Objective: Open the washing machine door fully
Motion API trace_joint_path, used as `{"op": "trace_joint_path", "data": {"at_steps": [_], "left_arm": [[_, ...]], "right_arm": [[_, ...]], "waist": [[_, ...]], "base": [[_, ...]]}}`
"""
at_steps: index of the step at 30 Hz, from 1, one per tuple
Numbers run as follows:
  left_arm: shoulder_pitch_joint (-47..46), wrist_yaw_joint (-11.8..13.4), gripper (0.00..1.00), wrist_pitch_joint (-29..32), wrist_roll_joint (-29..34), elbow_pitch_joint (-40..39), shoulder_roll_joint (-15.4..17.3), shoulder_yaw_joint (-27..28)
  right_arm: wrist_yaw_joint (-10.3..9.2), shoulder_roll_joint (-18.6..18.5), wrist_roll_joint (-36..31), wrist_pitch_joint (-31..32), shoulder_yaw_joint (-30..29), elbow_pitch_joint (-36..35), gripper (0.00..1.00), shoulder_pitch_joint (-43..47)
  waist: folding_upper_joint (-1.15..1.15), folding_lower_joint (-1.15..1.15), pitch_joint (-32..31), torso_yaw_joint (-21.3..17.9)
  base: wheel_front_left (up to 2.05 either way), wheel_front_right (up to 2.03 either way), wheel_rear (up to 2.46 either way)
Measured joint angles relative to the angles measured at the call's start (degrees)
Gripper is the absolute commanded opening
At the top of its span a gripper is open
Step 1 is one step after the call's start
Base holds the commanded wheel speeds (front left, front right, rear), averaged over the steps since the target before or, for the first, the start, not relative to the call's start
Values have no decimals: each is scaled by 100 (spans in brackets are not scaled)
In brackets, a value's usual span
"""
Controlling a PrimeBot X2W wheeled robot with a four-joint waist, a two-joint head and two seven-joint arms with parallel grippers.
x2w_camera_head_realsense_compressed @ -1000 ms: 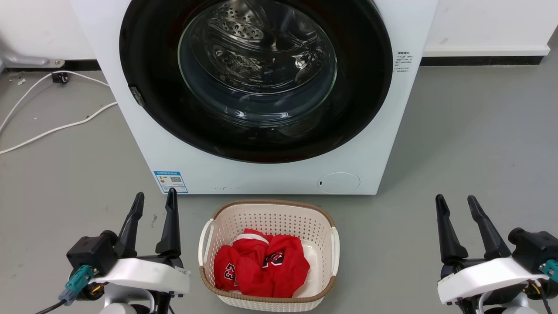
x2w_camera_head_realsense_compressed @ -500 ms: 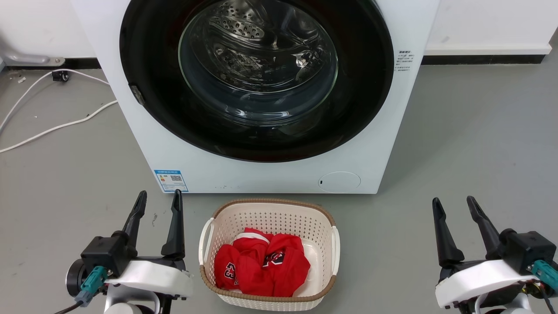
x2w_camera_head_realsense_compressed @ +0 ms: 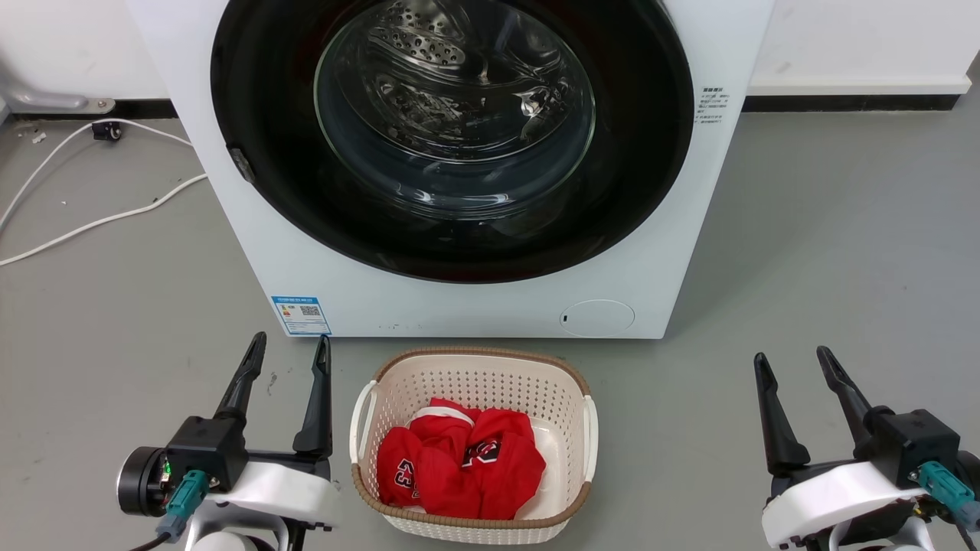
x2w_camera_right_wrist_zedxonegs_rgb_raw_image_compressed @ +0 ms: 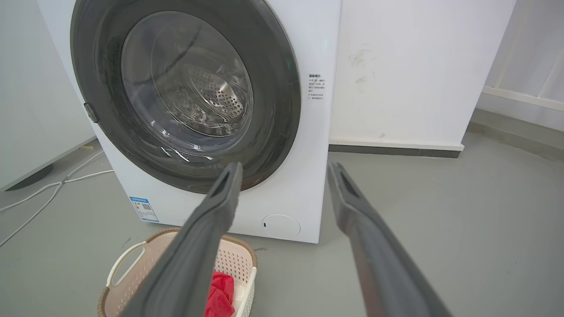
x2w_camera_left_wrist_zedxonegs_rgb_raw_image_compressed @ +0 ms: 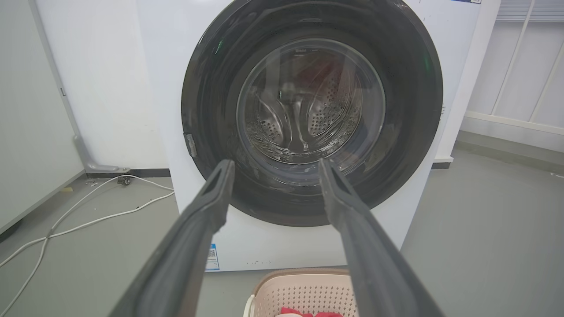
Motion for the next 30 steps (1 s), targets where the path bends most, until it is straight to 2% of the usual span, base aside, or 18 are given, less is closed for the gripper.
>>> {"op": "trace_joint_path", "data": {"at_steps": [10, 23, 24, 25, 26, 30], "left_arm": [[-1, 0, 100, -107, 385, -22, -12, -2], [-2, -1, 100, -116, 360, 20, -60, 12], [-2, -1, 100, -116, 360, 24, -63, 14], [-2, -1, 100, -116, 360, 27, -66, 18], [-2, -1, 100, -116, 359, 29, -69, 20], [-2, -3, 100, -116, 352, 33, -78, 29]], "right_arm": [[0, 1, -331, -92, 32, -21, 100, 7], [0, 1, -149, -94, 24, 67, 100, 7], [0, 1, -114, -93, 29, 82, 44, 7], [0, 1, -66, -93, 32, 94, 3, 7], [0, 1, -43, -94, 38, 103, 0, 7], [0, 1, 187, -154, 54, 141, 0, 5]], "waist": [[0, 0, 21, 9], [0, 0, 21, 11], [0, 0, 20, 11], [0, 0, 16, 12], [0, 0, 13, 11], [0, 0, 19, 8]], "base": [[0, 0, 0], [0, 0, 0], [0, 0, 0], [0, 0, 0], [0, 0, 0], [0, 0, 0]]}}
